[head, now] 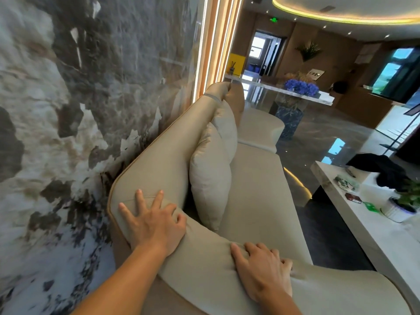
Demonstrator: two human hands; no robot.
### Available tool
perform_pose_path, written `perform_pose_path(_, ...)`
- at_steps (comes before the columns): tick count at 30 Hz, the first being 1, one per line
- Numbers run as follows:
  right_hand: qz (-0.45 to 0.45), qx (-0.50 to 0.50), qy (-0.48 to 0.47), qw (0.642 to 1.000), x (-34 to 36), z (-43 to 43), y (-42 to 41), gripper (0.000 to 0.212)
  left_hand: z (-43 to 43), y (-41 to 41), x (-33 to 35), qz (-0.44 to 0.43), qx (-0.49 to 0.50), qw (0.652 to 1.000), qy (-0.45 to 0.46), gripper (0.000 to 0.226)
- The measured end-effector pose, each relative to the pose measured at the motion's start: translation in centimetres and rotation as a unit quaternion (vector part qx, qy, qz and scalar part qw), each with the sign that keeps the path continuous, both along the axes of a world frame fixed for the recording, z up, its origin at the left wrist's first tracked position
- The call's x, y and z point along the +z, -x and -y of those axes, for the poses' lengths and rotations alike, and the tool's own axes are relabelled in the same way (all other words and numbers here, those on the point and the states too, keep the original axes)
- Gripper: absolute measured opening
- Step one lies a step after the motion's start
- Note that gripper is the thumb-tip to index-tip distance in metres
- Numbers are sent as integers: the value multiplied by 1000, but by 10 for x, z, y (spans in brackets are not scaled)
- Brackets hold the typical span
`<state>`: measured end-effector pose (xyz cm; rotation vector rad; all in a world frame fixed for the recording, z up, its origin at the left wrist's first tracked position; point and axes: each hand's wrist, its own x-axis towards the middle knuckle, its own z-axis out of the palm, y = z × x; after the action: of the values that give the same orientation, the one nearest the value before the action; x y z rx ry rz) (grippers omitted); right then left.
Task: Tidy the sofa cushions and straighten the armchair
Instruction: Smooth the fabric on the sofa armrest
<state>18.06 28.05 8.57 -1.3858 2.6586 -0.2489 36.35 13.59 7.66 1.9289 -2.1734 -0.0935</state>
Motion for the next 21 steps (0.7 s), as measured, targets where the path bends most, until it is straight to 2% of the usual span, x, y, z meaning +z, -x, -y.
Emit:
perform_pose_path(14,10,4,27,1000,-2,25,33,61,18,34,2,-3,14,1000,-24,56)
perform_pose_path(18,-8,5,23,1000,-6,26,49,61,19,45,2,4,9,1000,-28,57)
perform_pose_path(21,-18,-5,-19,1000,-3,24,44,61,20,41,3,4,-3,999,-50,58)
